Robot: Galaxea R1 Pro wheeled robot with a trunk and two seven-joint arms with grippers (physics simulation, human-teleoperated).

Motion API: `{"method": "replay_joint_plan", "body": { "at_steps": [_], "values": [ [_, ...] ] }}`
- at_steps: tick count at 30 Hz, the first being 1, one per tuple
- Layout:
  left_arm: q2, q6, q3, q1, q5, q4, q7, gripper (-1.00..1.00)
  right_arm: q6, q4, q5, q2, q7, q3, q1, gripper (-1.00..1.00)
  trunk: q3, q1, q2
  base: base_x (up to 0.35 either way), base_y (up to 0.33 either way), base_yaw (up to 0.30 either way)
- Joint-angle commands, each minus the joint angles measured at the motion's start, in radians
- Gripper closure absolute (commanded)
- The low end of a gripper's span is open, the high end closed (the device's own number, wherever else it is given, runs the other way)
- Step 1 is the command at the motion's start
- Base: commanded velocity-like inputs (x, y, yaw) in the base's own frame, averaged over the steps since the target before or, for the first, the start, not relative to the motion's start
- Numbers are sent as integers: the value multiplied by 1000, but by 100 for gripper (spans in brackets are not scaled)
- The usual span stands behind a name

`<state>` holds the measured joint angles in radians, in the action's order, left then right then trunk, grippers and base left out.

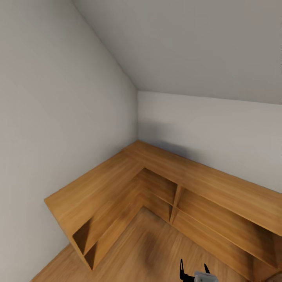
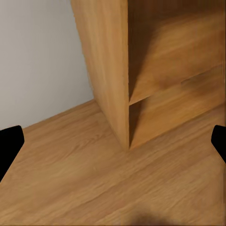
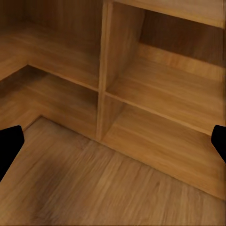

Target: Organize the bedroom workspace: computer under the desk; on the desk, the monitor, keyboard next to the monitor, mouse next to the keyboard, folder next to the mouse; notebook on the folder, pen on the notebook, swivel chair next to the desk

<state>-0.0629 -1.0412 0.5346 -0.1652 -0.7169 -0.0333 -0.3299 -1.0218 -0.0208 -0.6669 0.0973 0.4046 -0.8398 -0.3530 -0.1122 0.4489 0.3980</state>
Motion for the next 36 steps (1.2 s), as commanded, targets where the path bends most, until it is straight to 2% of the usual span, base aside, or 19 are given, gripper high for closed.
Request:
{"method": "replay_joint_plan", "body": {
  "at_steps": [1, 12, 29, 36],
  "values": [
    [0, -1, 8, 0, -1, 0, -9, -100, -1, -2, 0, 1, 8, -8, -1, -100, -2, 1, 2, 300, 207, -295],
    [0, -1, 8, 0, -1, 0, -9, -100, -1, -2, -1, 1, 8, -8, -1, -100, -2, 1, 2, 214, 262, -295],
    [-1, 0, 8, 0, -1, 0, -8, -100, -1, -2, -2, 1, 8, -8, -1, -100, -2, 1, 2, 12, 300, -296],
    [-1, 0, 8, 0, -1, 0, -9, -100, 12, -2, -1, 1, 7, -8, -1, -100, -2, 1, 2, 0, 86, -296]
  ]
}}
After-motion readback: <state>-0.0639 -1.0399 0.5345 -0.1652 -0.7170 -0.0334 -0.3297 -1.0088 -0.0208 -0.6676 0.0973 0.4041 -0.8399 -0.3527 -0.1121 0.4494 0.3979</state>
